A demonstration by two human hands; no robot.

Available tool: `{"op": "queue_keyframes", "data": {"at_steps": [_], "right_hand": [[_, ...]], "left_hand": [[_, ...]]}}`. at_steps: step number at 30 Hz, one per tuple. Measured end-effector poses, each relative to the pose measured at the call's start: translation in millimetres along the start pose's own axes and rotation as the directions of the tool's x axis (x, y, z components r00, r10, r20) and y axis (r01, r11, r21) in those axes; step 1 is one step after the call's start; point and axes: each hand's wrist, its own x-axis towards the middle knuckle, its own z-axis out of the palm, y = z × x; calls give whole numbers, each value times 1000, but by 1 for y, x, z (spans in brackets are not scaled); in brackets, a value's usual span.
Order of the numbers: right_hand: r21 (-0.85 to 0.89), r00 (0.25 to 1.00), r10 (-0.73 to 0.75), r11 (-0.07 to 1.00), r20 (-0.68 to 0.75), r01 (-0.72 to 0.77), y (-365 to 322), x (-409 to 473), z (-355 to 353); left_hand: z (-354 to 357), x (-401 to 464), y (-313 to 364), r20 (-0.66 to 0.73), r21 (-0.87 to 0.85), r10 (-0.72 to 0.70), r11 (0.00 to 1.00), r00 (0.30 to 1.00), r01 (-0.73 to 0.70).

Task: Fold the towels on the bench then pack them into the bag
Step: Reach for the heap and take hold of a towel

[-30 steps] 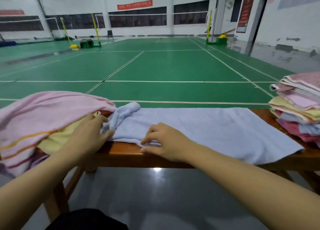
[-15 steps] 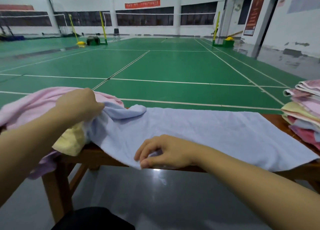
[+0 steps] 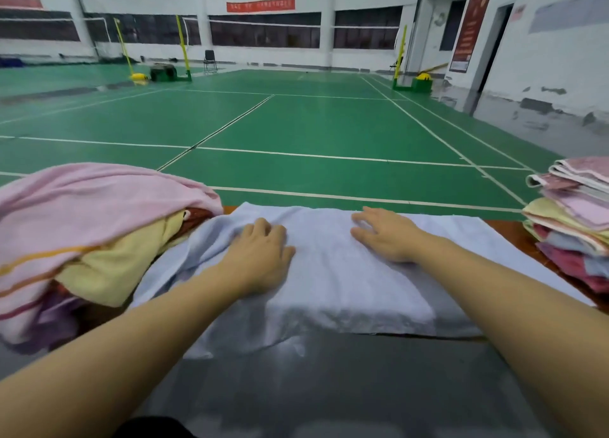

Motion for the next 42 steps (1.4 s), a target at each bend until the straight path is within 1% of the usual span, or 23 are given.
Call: {"op": "queue_keyframes", "data": {"at_steps": [2, 3, 5, 9, 15, 18, 20, 21, 22, 23, 24, 25, 26, 28, 29, 30, 32, 33, 34, 35, 38, 39, 42], "right_hand": [[-17, 998, 51, 999, 34, -50, 15, -1, 10], [-9, 996, 83, 997, 23, -83, 20, -1, 13], [-20, 990, 142, 990, 14, -141, 23, -1, 15], [-48, 977, 211, 976, 16, -210, 26, -6, 15], [-57, 976, 217, 975, 24, -216, 36, -13, 13], [-27, 980, 187, 982, -70, -189, 38, -1, 3], [39, 978, 135, 991, -162, -130, 38, 14, -5], [79, 980, 106, 992, -170, -94, 37, 22, -8], [118, 984, 83, 991, -156, -65, 35, 31, -9], [152, 989, 68, 987, -128, -48, 32, 39, -10], [174, 994, 46, 984, -98, -28, 28, 47, -11], [179, 997, 18, 984, -69, -6, 23, 54, -11], [177, 999, -16, 984, -39, 23, 17, 60, -11], [165, 998, -56, 985, 37, 49, 6, 70, -12], [152, 996, -62, 987, 69, 51, 2, 75, -12], [132, 993, -62, 990, 98, 49, 0, 80, -11], [78, 987, -49, 996, 153, 37, -2, 87, -9], [59, 985, -41, 998, 169, 31, -2, 90, -8], [54, 985, -37, 998, 170, 28, -2, 92, -7], [59, 986, -36, 998, 161, 26, -2, 93, -6], [75, 992, -53, 996, 116, 44, -3, 95, -6], [90, 994, -48, 995, 95, 40, -2, 96, -7], [146, 999, -43, 988, -2, 43, -3, 96, -13]], "left_hand": [[4, 12, -21, 13, -20, -108, 994, 994, 108], [2, 18, -33, 20, -40, -127, 991, 992, 127], [-5, 28, -55, 13, -52, -105, 993, 994, 106], [-11, 42, -74, 39, 48, -29, 998, 999, 27], [-10, 61, -68, 44, -22, -28, 999, 999, 29], [-16, 54, -43, -86, -86, 2, 996, 996, -9], [-23, 38, -10, -193, -249, 6, 967, 981, -55], [-26, 27, 9, -213, -401, -30, 914, 977, -60], [-29, 12, 30, -174, -596, -84, 802, 981, -37], [-31, -6, 50, -82, -787, -121, 617, 989, 10], [-32, -23, 68, 54, -911, -120, 402, 991, 99], [-34, -38, 83, 206, -953, -90, 209, 974, 220], [-35, -50, 93, 345, -934, -59, 72, 937, 349], [-34, -65, 103, 566, -820, -6, -104, 824, 563], [-30, -70, 106, 648, -748, 33, -157, 761, 645], [-24, -75, 109, 709, -682, 81, -174, 700, 711], [-5, -87, 118, 792, -564, 175, -156, 585, 811], [6, -91, 123, 818, -520, 184, -170, 545, 837], [15, -95, 127, 825, -504, 163, -219, 541, 835], [23, -96, 130, 815, -523, 110, -286, 569, 803], [42, -93, 137, 702, -658, -77, -450, 708, 603], [47, -93, 139, 669, -690, -116, -463, 734, 557], [48, -98, 141, 609, -750, -153, -431, 778, 502]]}}
